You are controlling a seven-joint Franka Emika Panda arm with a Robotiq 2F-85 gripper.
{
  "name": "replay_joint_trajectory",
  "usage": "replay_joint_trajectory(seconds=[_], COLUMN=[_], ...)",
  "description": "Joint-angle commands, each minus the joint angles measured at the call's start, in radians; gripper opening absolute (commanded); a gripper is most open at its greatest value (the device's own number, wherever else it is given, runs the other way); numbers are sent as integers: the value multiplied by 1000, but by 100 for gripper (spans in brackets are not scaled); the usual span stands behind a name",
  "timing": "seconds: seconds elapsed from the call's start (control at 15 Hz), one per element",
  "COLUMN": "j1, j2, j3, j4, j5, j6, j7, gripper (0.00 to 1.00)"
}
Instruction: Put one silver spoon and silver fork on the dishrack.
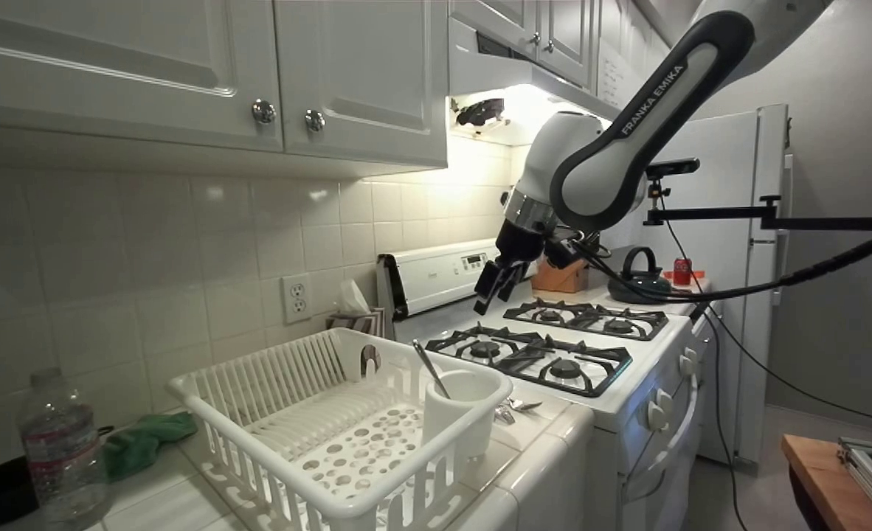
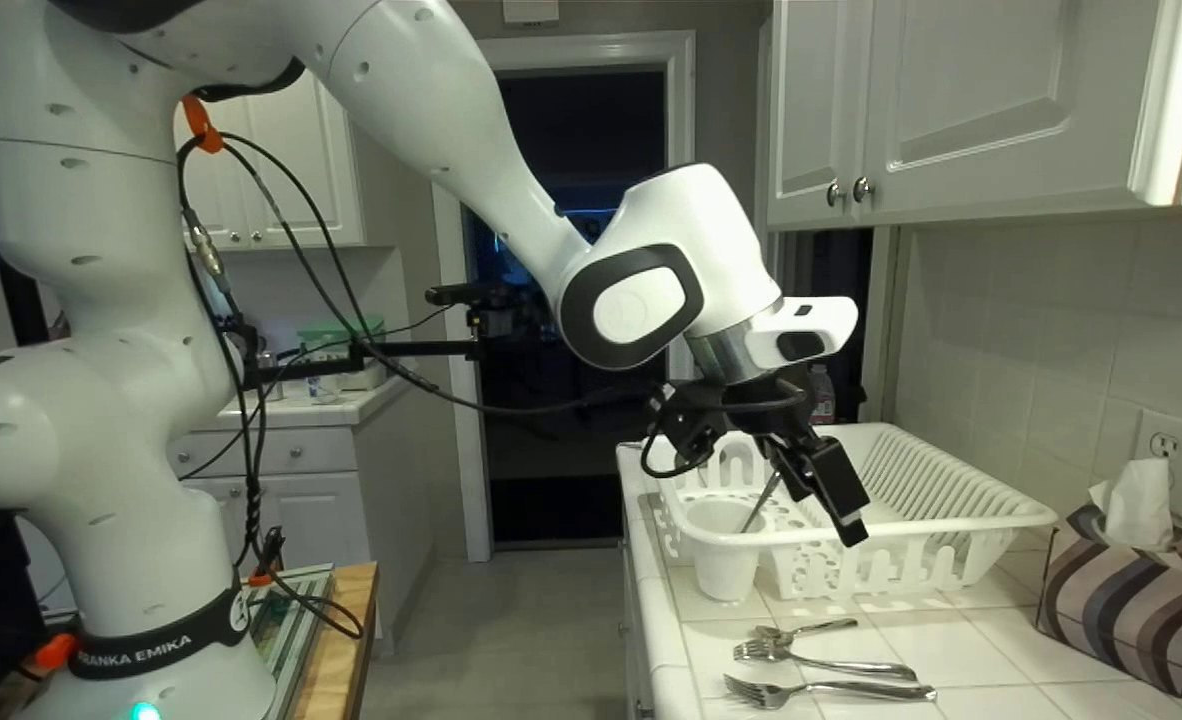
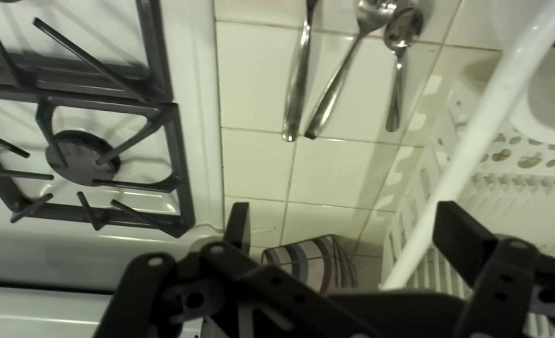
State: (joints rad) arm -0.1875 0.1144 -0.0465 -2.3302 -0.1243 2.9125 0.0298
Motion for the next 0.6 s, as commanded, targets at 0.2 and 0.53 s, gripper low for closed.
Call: replay_joint_trajectory(seconds=[0.2,0.53], j1=[30,36], j2=[153,249], j3=[-83,-68], j4=[122,160], j5=[-12,9], j6=[-32,-16], j7=[-31,-61], gripper=[100,100])
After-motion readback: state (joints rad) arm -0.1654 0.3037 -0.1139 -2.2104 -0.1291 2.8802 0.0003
